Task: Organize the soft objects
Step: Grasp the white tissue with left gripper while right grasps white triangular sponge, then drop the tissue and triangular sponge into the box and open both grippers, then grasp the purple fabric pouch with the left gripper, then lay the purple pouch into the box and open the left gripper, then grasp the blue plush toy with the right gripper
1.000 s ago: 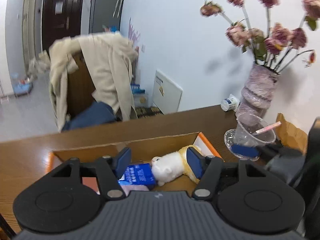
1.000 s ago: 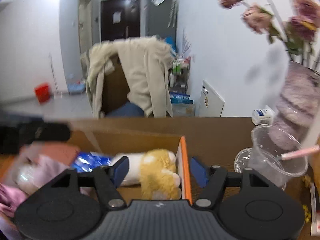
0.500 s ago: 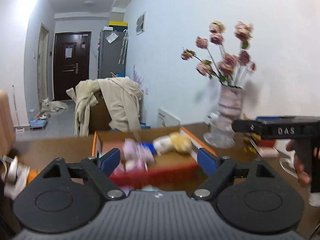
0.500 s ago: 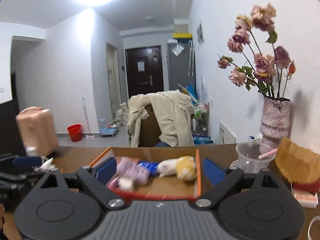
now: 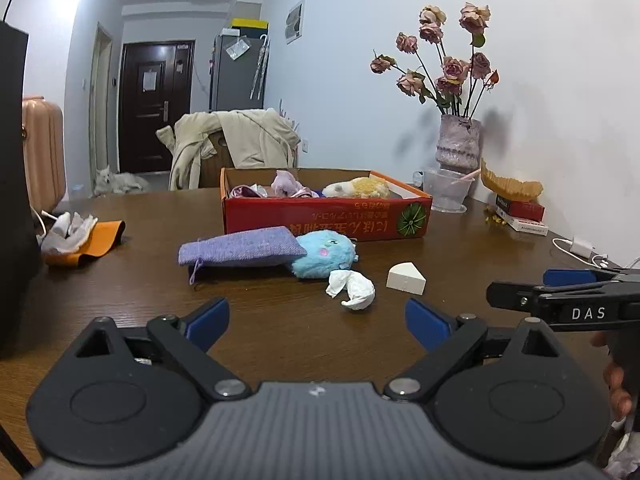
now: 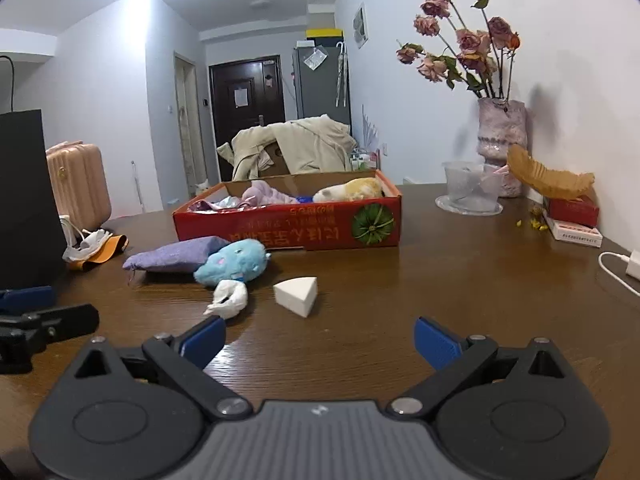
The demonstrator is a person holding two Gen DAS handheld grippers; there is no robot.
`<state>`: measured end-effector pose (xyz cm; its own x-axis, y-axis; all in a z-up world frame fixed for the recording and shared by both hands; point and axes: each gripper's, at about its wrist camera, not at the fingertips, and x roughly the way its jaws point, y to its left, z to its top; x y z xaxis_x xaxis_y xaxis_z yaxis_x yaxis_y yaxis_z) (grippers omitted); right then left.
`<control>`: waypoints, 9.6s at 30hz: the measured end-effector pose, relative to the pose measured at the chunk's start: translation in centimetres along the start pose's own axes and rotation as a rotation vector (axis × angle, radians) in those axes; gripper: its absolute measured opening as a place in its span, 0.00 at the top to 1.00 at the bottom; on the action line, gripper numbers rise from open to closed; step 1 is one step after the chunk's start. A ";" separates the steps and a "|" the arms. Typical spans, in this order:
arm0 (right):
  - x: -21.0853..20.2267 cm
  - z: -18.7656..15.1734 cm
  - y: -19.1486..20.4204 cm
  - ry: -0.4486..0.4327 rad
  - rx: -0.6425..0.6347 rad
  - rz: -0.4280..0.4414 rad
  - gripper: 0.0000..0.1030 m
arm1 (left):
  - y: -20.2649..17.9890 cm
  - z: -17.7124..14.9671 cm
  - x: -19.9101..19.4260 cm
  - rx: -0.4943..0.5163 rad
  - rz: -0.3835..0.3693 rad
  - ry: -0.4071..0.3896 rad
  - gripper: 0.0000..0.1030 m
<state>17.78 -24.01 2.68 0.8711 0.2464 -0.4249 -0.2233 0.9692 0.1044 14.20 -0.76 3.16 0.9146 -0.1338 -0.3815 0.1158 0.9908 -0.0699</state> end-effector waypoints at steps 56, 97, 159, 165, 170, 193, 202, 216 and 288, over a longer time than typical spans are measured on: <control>9.7 3.7 -3.4 0.135 0.017 0.170 0.80 | -5.8 2.5 11.4 -0.005 -0.125 0.220 0.84; 24.9 22.4 -4.8 0.163 -0.319 0.152 0.48 | 3.5 20.2 28.0 -0.226 -0.149 0.308 0.31; 15.3 9.6 8.0 0.023 0.065 0.270 0.35 | 14.6 5.7 15.4 -0.180 0.011 0.039 0.25; 22.0 8.6 10.1 0.166 0.076 0.295 0.50 | 15.9 4.2 17.1 -0.248 -0.041 0.100 0.33; 23.2 6.9 11.3 0.141 -0.003 0.258 0.51 | 16.8 3.8 18.2 -0.291 -0.023 0.183 0.49; 10.0 9.6 5.5 -0.026 -0.051 0.355 0.90 | 6.7 9.7 10.3 -0.138 -0.138 0.050 0.93; 16.7 16.4 -4.3 0.025 -0.022 0.250 0.88 | -0.2 16.0 22.8 -0.154 -0.147 0.174 0.92; 28.8 19.9 -8.1 0.274 -0.218 0.067 0.65 | -2.8 14.3 36.2 -0.151 -0.122 0.403 0.63; 24.2 7.9 -0.1 0.251 0.164 0.409 0.71 | 4.0 2.9 18.2 -0.483 -0.029 0.206 0.45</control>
<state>42.36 -18.08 -0.48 0.5898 0.6173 -0.5207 -0.4355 0.7861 0.4386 32.40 0.80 -1.34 0.8126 -0.2107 -0.5433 -0.0963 0.8710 -0.4818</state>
